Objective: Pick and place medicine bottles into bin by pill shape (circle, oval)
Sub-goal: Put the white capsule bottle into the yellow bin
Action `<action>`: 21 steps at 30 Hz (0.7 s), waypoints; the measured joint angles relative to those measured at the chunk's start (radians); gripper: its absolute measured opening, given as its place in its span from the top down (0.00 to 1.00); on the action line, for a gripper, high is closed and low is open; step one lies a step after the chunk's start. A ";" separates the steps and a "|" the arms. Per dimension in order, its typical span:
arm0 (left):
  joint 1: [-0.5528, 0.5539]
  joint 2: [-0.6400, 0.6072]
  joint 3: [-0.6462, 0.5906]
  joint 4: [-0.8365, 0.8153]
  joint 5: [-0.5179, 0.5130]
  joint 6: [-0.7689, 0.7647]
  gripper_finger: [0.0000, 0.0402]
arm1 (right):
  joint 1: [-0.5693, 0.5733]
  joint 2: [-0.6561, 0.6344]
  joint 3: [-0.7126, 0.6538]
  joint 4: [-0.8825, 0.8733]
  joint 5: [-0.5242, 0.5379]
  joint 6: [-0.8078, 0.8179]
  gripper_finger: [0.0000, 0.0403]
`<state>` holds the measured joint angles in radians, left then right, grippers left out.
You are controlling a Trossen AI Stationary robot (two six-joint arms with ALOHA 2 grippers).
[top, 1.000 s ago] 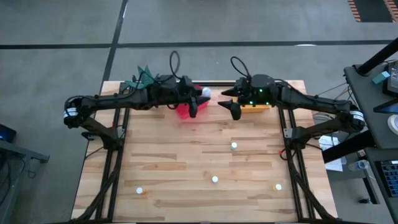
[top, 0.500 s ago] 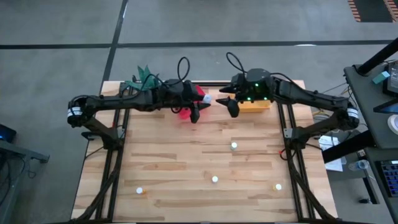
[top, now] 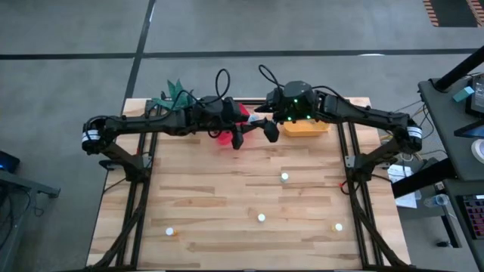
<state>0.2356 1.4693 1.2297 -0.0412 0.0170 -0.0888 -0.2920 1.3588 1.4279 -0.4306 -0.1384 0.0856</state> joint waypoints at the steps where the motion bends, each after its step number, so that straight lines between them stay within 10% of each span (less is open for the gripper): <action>1: 0.000 0.000 0.000 0.005 0.000 0.001 0.70 | 0.000 0.006 0.005 0.000 0.000 0.000 0.39; 14: 0.000 0.000 0.000 0.011 -0.007 -0.002 0.70 | 0.001 0.017 0.012 0.001 -0.004 0.005 0.69; 21: -0.003 0.000 0.000 0.008 -0.001 -0.007 0.57 | 0.000 0.016 0.012 -0.021 -0.021 0.047 0.69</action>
<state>0.2321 1.4692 1.2301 -0.0330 0.0162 -0.0956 -0.2924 1.3745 1.4403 -0.4517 -0.1594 0.1331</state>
